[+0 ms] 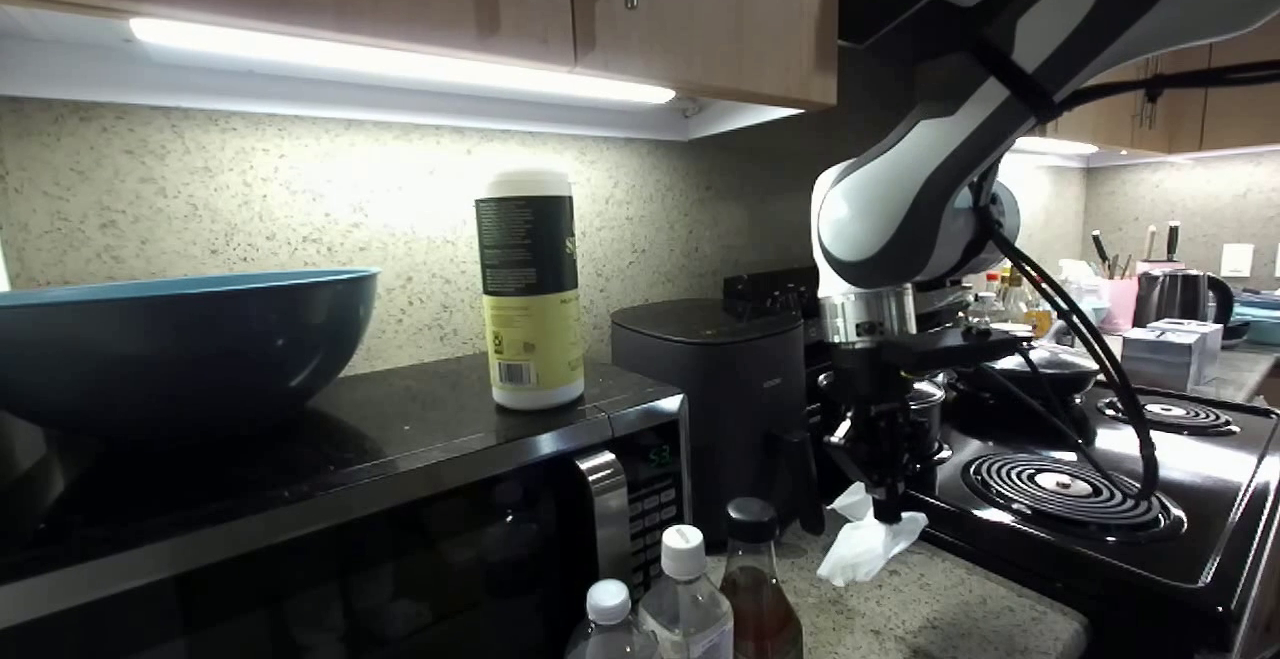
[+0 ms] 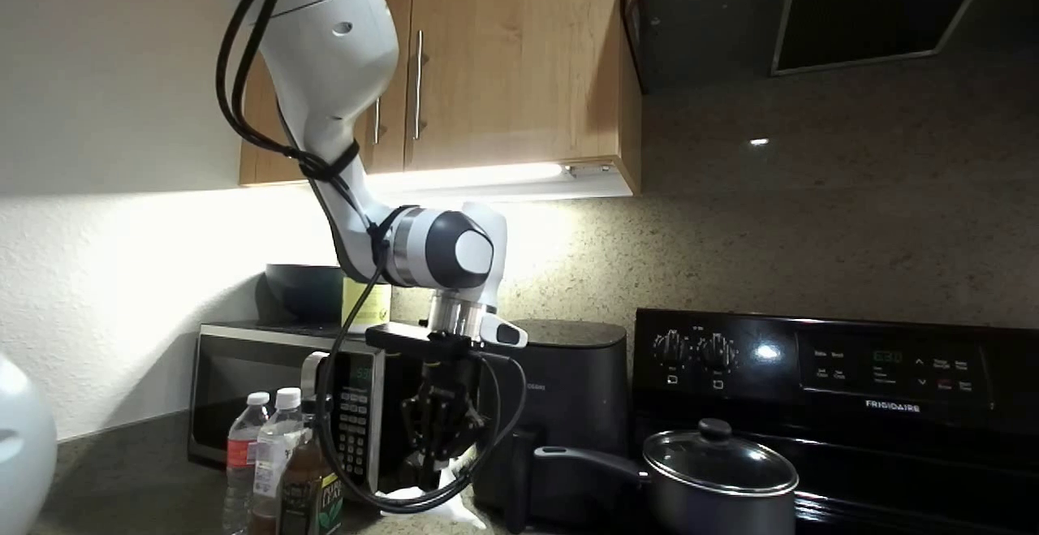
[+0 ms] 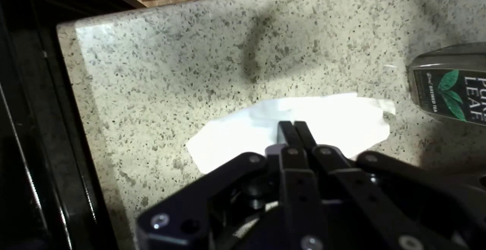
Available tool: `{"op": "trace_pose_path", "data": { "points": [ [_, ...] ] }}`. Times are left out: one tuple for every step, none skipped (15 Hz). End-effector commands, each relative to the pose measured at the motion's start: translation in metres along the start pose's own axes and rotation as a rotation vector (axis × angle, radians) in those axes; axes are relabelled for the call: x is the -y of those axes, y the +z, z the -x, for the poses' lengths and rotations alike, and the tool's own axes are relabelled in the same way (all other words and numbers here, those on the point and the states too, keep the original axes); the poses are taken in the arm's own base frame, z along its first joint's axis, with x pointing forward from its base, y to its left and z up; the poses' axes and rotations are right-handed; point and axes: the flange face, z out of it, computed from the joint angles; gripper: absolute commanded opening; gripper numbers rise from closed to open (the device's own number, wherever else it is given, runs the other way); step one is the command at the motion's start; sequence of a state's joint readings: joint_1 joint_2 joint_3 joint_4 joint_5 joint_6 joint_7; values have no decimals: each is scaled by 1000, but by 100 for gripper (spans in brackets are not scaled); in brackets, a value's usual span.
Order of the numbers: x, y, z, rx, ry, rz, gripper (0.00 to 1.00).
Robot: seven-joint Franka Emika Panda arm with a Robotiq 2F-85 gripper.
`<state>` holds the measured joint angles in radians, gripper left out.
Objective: Pick up the white paper, wipe on top of the air fryer and put the paper back on the countertop.
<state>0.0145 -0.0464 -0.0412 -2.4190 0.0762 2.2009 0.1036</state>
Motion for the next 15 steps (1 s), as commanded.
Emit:
{"op": "trace_pose_path", "data": {
  "points": [
    [0,5,-1,4,1,1,2],
    [-1,8,-2,8,1,2,2],
    [-1,9,-2,9,2,3,2],
    [-1,9,-2,9,2,3,2],
    [-1,9,-2,9,2,3,1],
    [2,19,-3,22,-4,2,1],
    [4,28,-4,34,-4,2,1],
    [5,42,-6,64,-8,-2,1],
    [5,52,-8,76,0,2,1],
    [4,65,-10,104,-5,-1,1],
    [3,76,-11,118,-1,6,1],
    [3,86,-13,137,-1,7,1],
    [2,95,-15,149,0,9,1],
    [3,102,-16,159,-2,13,1],
    [3,108,-18,165,-1,16,1]
  ]
}}
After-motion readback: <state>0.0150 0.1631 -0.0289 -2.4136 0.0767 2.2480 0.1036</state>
